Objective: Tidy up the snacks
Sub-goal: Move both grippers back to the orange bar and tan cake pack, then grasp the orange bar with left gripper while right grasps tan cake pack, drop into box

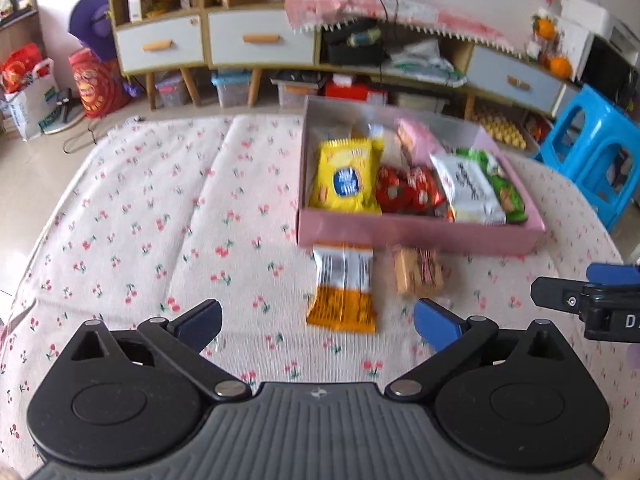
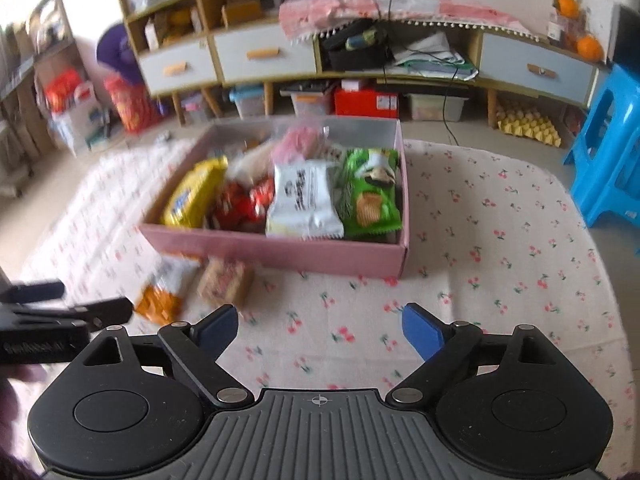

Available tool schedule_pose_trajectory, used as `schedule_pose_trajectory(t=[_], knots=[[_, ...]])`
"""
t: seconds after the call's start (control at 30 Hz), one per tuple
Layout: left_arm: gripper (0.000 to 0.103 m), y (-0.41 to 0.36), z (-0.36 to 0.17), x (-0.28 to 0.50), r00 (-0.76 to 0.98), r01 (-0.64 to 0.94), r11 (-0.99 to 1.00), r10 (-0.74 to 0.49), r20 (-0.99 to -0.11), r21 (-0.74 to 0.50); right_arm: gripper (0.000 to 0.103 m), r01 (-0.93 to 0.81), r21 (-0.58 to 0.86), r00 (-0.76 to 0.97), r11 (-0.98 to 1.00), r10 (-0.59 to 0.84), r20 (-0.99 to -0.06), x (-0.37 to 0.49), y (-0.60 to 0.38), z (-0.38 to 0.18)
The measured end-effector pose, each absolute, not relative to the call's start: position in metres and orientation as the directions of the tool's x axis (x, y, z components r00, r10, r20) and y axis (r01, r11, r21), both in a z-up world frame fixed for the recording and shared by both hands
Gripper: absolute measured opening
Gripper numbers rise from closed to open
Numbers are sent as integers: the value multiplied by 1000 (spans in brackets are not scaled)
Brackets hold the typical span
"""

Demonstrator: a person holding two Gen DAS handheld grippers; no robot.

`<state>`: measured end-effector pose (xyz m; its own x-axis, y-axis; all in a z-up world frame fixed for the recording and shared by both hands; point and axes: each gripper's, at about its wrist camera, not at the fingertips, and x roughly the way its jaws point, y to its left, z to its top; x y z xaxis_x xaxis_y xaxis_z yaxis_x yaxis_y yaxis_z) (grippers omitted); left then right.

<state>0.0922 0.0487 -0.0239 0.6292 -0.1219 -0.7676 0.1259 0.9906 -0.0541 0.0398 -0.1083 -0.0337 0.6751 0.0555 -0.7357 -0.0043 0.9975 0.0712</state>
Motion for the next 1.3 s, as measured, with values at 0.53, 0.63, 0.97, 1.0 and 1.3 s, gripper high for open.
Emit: schedule_pose_trajectory(t=[0.53, 0.63, 0.97, 1.0, 1.3], knots=[[95, 82, -44, 88, 658, 267, 961, -233, -716, -68, 91, -74, 53, 685, 996, 89, -723, 51, -91, -61], [92, 88, -53, 91, 635, 305, 949, -267, -725, -82, 91, -133, 53, 686, 990, 130, -716, 57, -90, -70], [66, 60, -58, 112, 595, 336, 924, -358, -719, -182, 88, -128, 285, 663, 950, 296, -687, 102, -82, -74], [61, 55, -60, 114, 596, 335, 926, -351, -723, -174, 86, -126, 290, 662, 949, 298, -688, 105, -78, -74], [37, 51, -65, 113, 626, 318, 944, -277, -730, -85, 38, -120, 202, 641, 972, 231, -732, 110, -53, -84]])
